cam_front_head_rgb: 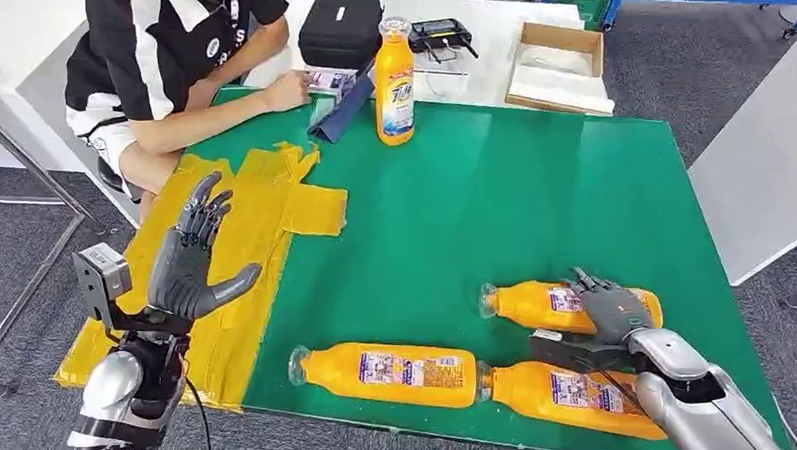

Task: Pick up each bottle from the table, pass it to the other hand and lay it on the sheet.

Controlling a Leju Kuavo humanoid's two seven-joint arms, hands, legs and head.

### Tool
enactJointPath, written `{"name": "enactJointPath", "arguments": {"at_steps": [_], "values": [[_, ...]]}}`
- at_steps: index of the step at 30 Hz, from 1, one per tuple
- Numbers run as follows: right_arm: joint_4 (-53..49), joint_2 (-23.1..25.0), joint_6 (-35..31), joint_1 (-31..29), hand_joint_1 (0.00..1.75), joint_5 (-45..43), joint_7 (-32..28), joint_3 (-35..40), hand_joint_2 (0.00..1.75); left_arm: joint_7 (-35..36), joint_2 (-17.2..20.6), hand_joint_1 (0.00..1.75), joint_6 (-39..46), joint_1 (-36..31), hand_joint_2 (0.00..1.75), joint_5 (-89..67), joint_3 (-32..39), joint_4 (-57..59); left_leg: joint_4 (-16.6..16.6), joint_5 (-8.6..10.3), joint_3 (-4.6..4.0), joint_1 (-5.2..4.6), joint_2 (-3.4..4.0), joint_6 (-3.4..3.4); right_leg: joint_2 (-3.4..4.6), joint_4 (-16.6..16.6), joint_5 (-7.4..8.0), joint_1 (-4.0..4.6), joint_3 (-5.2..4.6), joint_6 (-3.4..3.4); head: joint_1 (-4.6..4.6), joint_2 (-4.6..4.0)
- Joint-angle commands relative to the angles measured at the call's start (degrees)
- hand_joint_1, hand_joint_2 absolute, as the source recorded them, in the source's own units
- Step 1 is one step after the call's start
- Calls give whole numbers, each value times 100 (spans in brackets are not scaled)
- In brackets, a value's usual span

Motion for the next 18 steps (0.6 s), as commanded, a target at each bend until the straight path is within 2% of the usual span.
{"name": "enactJointPath", "arguments": {"at_steps": [1,2,5,10,12,14,16,17,18], "values": [[285,245,-178,37,175,123,88,99,175,46,56,0,22,-36,175,-32,-91,25,-4,-11,22,12,-4,-17,15,-11,-10,10,30,-18,7,0],[88,416,-878,123,175,205,140,-170,175,104,34,0,56,26,175,-81,-62,-30,-4,-8,16,9,2,-12,15,-9,-6,8,22,-12,4,0],[-435,547,-831,151,175,330,352,-259,175,125,12,0,51,149,175,-106,-31,-149,-1,-20,22,10,19,-19,39,-4,-9,9,24,-18,4,0],[-875,763,-1083,308,175,512,349,-558,175,157,-37,0,12,178,175,-150,20,-192,0,-17,-9,6,6,-16,20,1,-15,5,-5,-1,2,0],[-1146,1006,-1601,446,175,537,247,-836,175,175,-61,0,-10,187,175,-162,8,-206,5,-30,10,9,9,-24,32,5,-29,7,16,-8,0,0],[-1704,1373,-2517,667,175,337,-5,-1209,175,195,-77,0,-31,164,175,-173,-96,-186,4,-30,7,9,11,-23,33,4,-29,6,14,-7,2,0],[-2172,1598,-3110,815,175,-34,-319,-1419,175,201,-80,0,-31,109,175,-183,-217,-134,6,-29,-4,10,10,-22,30,6,-29,8,5,-7,2,0],[-2673,1771,-3527,935,175,-516,-700,-1567,175,209,-57,0,-52,9,175,-131,-407,-42,0,-18,-20,4,4,-17,18,5,-22,3,-14,-1,2,0],[-2929,1845,-3643,993,175,-745,-811,-1639,175,210,-58,0,-38,-60,175,-100,-520,17,6,-27,-12,5,3,-23,22,13,-33,3,-7,-7,4,0]]}}
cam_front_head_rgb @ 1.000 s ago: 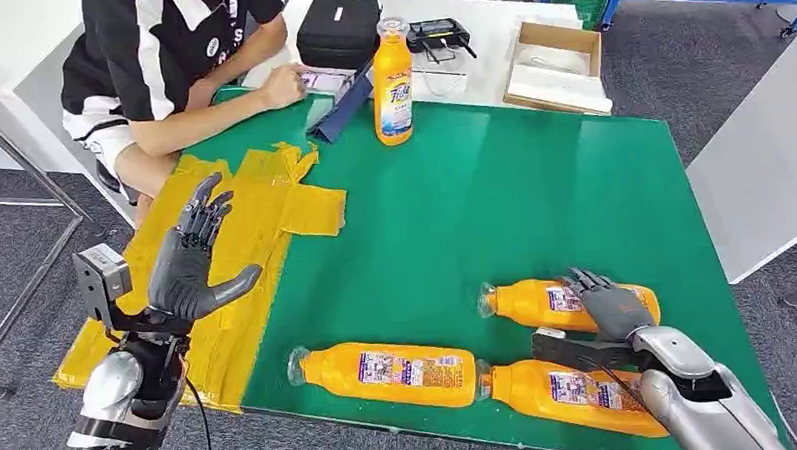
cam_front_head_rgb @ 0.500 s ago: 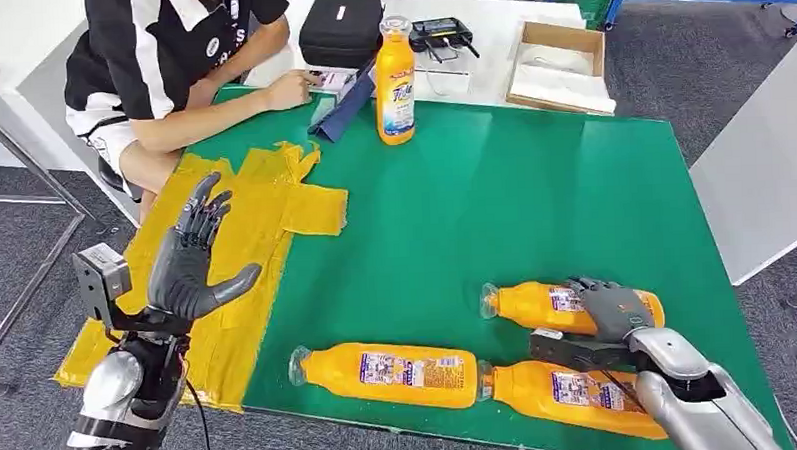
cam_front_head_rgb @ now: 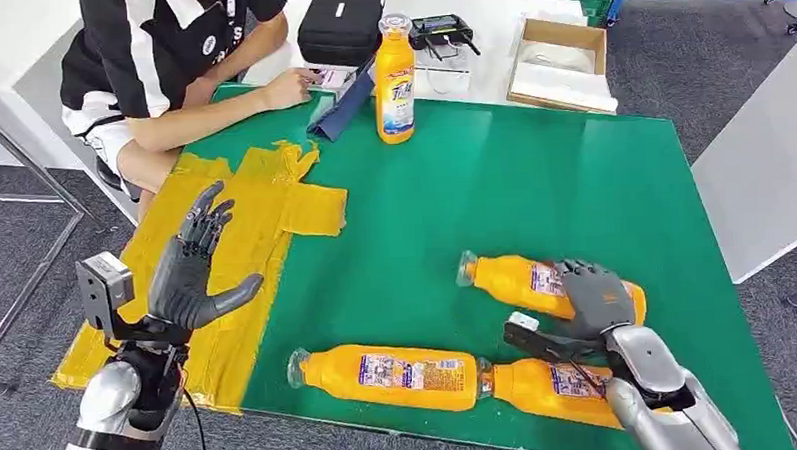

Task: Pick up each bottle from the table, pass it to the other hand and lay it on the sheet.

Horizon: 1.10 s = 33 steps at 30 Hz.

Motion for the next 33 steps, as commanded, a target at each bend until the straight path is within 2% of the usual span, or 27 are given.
{"name": "enactJointPath", "arguments": {"at_steps": [1,3,8,11,13,15,21,23,29,33], "values": [[-2193,1251,-1729,542,175,-1793,-1144,-1123,175,77,-32,0,-14,-333,175,60,-634,286,5,-8,5,5,-3,-14,11,6,-11,3,4,-15,0,0],[-2511,1409,-1711,598,175,-2774,-1463,-1263,175,125,7,0,-17,-423,175,125,-867,325,4,-7,0,3,-10,-14,4,6,-13,0,-3,-15,0,0],[-2437,1442,-1674,572,175,-2932,-1532,-1277,175,152,14,0,28,-438,175,156,-950,303,1,-6,-4,3,-8,-10,3,0,-12,-1,-6,-14,2,0],[-2173,1590,-1278,437,175,-3749,-1619,-1234,175,207,30,0,-46,-558,175,168,-1219,342,5,-19,20,6,-7,-18,15,1,-23,0,21,-24,0,0],[-1944,1726,-848,324,175,-4355,-1572,-1116,175,253,-26,0,11,-652,175,92,-1370,372,-1,-7,-3,1,-10,-9,3,-2,-11,-3,-5,-15,2,0],[-1395,1837,-549,99,175,-4543,-1498,-766,175,320,-94,0,-14,-826,175,209,-1570,453,0,-9,1,3,-2,-9,11,-3,-10,-1,0,-16,-2,0],[-41,1940,-85,-566,175,-4631,-1641,179,175,353,-313,0,106,-1381,175,192,-2273,671,-1,-12,19,8,3,-12,22,-7,-10,4,17,-20,0,0],[58,1989,-73,-628,175,-4553,-1663,333,175,355,-373,0,131,-1449,175,188,-2388,724,1,-12,19,6,3,-12,22,-4,-11,1,17,-19,0,0],[360,2046,102,-1097,175,-3826,-1918,1467,175,328,-578,0,142,-1786,175,82,-3088,1053,0,-9,3,2,4,-7,16,-2,-8,-2,3,-13,-2,0],[386,2058,-5,-1194,175,-3512,-1963,1737,175,332,-632,0,151,-1880,175,90,-3242,1142,2,-15,15,4,1,-10,17,-2,-15,-1,17,-18,0,0]]}}
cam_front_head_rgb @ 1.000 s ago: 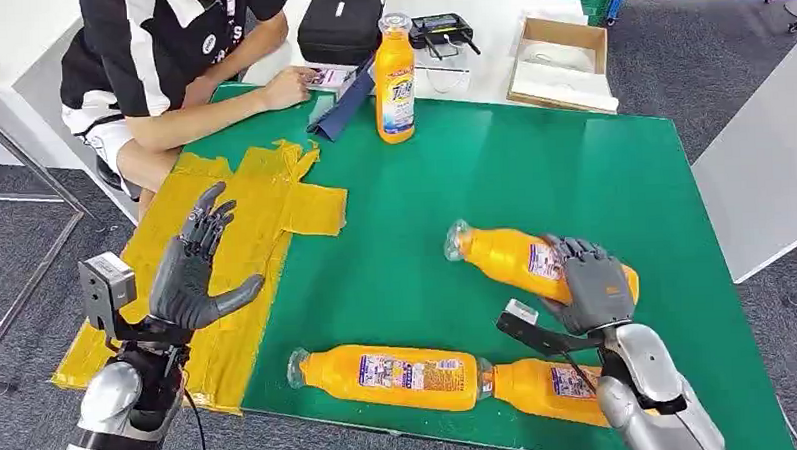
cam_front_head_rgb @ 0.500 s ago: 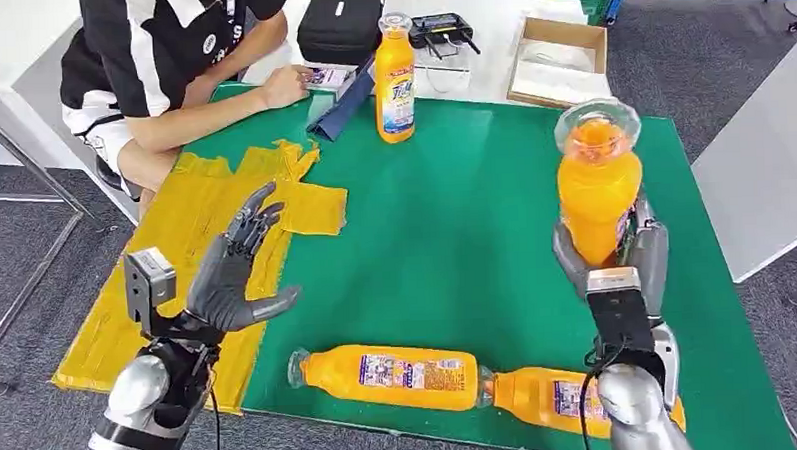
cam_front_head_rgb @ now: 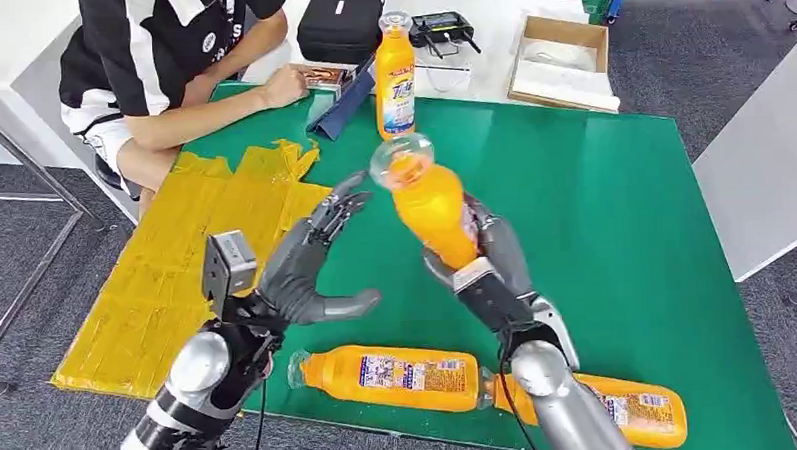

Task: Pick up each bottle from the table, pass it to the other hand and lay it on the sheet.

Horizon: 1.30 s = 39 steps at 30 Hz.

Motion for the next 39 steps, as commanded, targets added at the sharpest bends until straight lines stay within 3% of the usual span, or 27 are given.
{"name": "enactJointPath", "arguments": {"at_steps": [1,6,9,10,13,15,18,19,39], "values": [[840,33,-113,-723,175,536,-139,1286,175,11,-220,0,31,-594,175,-6,-847,777,3,-18,48,9,0,-18,21,-2,-18,5,51,-19,0,0],[768,91,-476,-864,175,978,-89,1776,175,152,-506,0,766,-765,175,-171,-967,1129,2,-10,21,6,4,-11,17,-2,-7,4,22,-12,-2,0],[761,76,-496,-876,175,979,-77,1807,175,147,-538,0,803,-802,175,-178,-1010,1225,10,-28,59,12,-2,-23,25,4,-27,7,63,-25,0,0],[761,76,-496,-876,175,979,-77,1807,175,147,-538,0,803,-802,175,-178,-1010,1225,2,-8,21,7,-8,-12,7,-3,-9,5,26,-13,-2,0],[748,25,-560,-899,175,966,-172,1876,175,388,-642,0,908,-730,175,188,-888,1272,2,-14,29,6,1,-12,17,-3,-11,3,33,-13,7,2],[829,-20,-535,-929,175,769,-110,1904,175,374,-861,0,1391,-702,175,357,-836,1414,-1,-10,22,4,-1,-10,12,-5,-8,2,26,-11,-5,0],[898,-81,-511,-945,175,646,-99,2006,175,84,-887,2,1960,-689,175,432,-846,1388,-1,-11,27,3,-6,-9,7,-6,-11,1,32,-11,-4,0],[910,-81,-531,-935,173,605,-101,2002,175,30,-882,175,2064,-674,175,445,-843,1366,-1,-9,17,3,-2,-9,10,-7,-6,1,23,-9,2,0],[933,-81,-567,-938,175,557,-127,2021,175,-81,-843,175,2199,-611,175,514,-830,1272,-2,-4,6,0,-1,-7,6,-7,-2,1,9,-7,-2,0]]}}
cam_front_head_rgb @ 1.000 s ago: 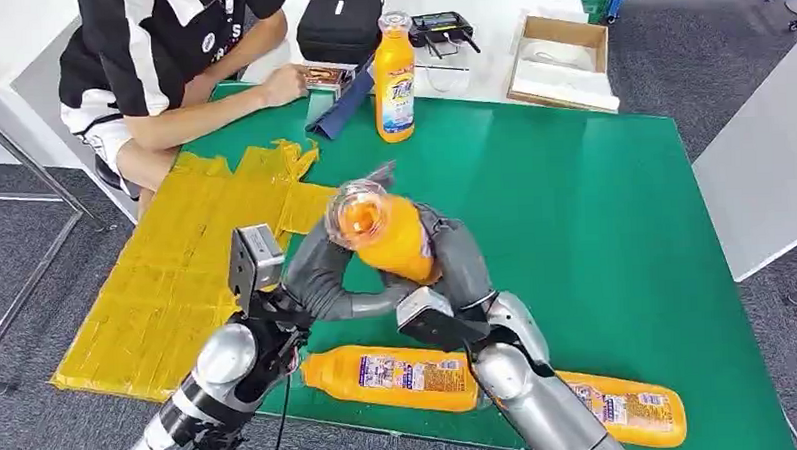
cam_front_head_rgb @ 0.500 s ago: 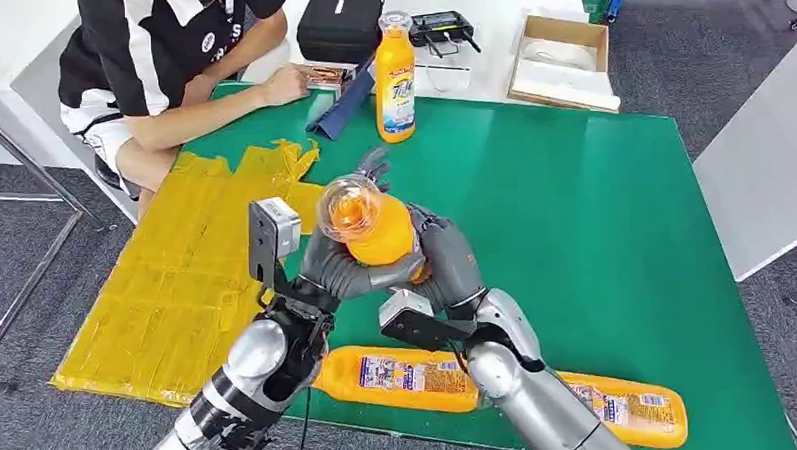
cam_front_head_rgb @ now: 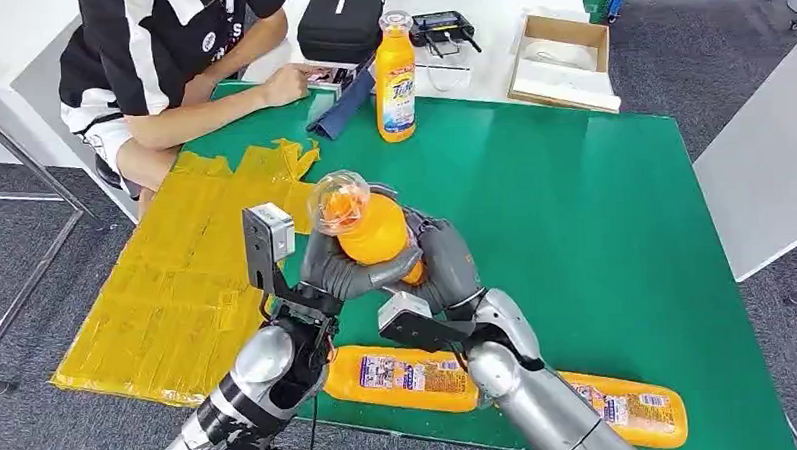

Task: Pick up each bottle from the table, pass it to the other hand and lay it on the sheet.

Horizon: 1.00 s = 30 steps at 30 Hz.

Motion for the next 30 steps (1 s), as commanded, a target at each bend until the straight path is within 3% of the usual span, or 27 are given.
{"name": "enactJointPath", "arguments": {"at_steps": [1,12,13,14,15,16,17,18,19,21,23,26,30], "values": [[260,-37,14,-262,175,20,-88,544,175,57,-72,175,28,-220,175,16,-177,411,0,-15,37,7,2,-13,18,-4,-13,4,40,-14,-2,0],[365,23,47,-326,175,-341,-18,557,175,-447,-35,175,506,-181,175,188,-108,234,4,-19,44,9,6,-16,24,-1,-17,6,46,-17,-2,0],[375,46,56,-308,159,-413,28,521,175,-513,-27,175,545,-165,175,205,-79,167,3,-15,34,8,5,-14,21,-3,-12,6,37,-14,0,0],[380,74,55,-281,42,-495,79,467,175,-574,-10,175,575,-154,175,207,-57,99,0,-10,27,5,6,-11,19,-3,-8,3,28,-12,-2,0],[387,111,56,-251,0,-596,142,393,175,-645,3,175,599,-145,175,215,-13,20,-2,-6,18,5,6,-9,16,-4,-4,4,18,-9,-2,0],[370,54,61,-196,0,-691,136,333,175,-661,105,175,598,-117,175,240,30,-130,3,-14,31,9,7,-14,21,-2,-11,6,33,-14,0,0],[-606,-401,-1276,443,0,371,762,-421,175,-859,1387,175,2101,-305,175,-1924,587,-690,1,-11,26,8,5,-12,18,-4,-9,6,28,-13,0,0],[-1211,-689,-1050,730,0,495,831,-740,175,-791,1635,175,1519,-252,175,-1888,1385,-726,1,-18,48,10,2,-21,21,0,-19,7,49,-22,-2,0],[-1778,-813,-809,1055,0,825,806,-1174,175,-763,1475,175,1352,-232,175,-3067,2278,-417,-6,-12,44,10,5,-21,21,-4,-14,7,41,-22,0,0],[-2322,-827,-596,1380,0,1312,841,-1581,175,-641,1266,175,736,-322,175,-3930,2750,93,1,-9,25,11,-11,-18,3,5,-16,7,27,-18,2,0],[-2667,-827,-451,1552,0,1720,968,-1756,175,-399,1229,175,585,-470,175,-4851,2629,688,1,-16,44,11,-11,-19,4,5,-23,7,43,-20,-9,0],[-3059,-945,-250,1746,0,2133,1113,-1819,175,32,1539,175,471,-601,175,-6432,2026,1308,-2,-6,25,8,-13,-11,-1,0,-15,3,20,-13,-2,0],[-3131,-949,-215,1771,0,2155,1133,-1814,175,24,1533,175,477,-586,175,-6452,2008,1316,0,-8,22,8,-10,-10,2,-2,-15,2,21,-13,0,0]]}}
